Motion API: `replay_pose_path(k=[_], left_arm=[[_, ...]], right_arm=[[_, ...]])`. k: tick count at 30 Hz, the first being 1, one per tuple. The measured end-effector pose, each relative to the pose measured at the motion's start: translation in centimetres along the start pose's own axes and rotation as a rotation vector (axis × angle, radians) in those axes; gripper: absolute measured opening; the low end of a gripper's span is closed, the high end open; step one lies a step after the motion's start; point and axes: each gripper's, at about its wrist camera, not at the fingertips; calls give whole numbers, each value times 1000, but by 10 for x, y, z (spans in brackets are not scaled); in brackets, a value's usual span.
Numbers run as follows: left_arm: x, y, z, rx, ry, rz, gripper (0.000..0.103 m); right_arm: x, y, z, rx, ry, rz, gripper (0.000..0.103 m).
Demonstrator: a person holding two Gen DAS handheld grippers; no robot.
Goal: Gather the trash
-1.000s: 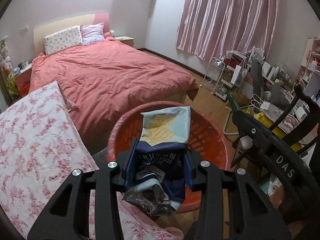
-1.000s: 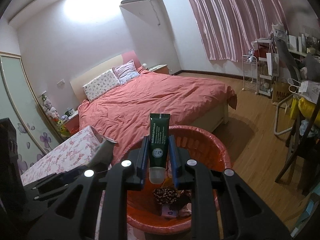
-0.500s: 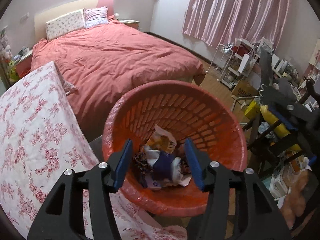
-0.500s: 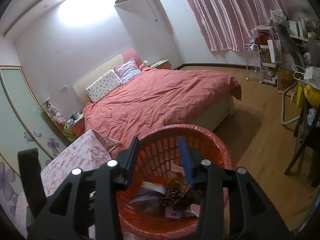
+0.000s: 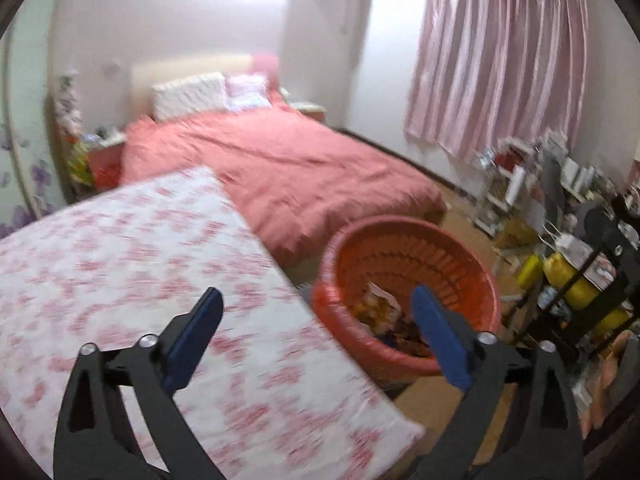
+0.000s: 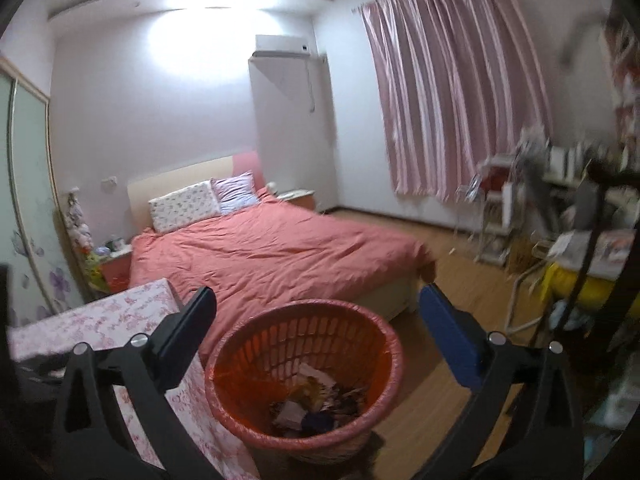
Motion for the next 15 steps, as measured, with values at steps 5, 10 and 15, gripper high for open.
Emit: replay_pose_path(k=[5, 10, 15], left_arm=[[25, 46, -32, -95, 55, 106, 100], [44, 78, -69, -146, 108, 221, 100], [49, 96, -98, -182, 143, 331, 100]], right_arm=[[26, 42, -24, -34, 77, -19, 99], [44, 77, -54, -59, 116, -24, 99], [44, 102, -73, -50, 73, 1, 99]])
Point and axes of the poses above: each gripper's, at about its wrist camera, not at the fingertips, and y roughly against the way its jaws point, x to its left, z to its top, and after that the axes turned 10 degrees about x, right-handed
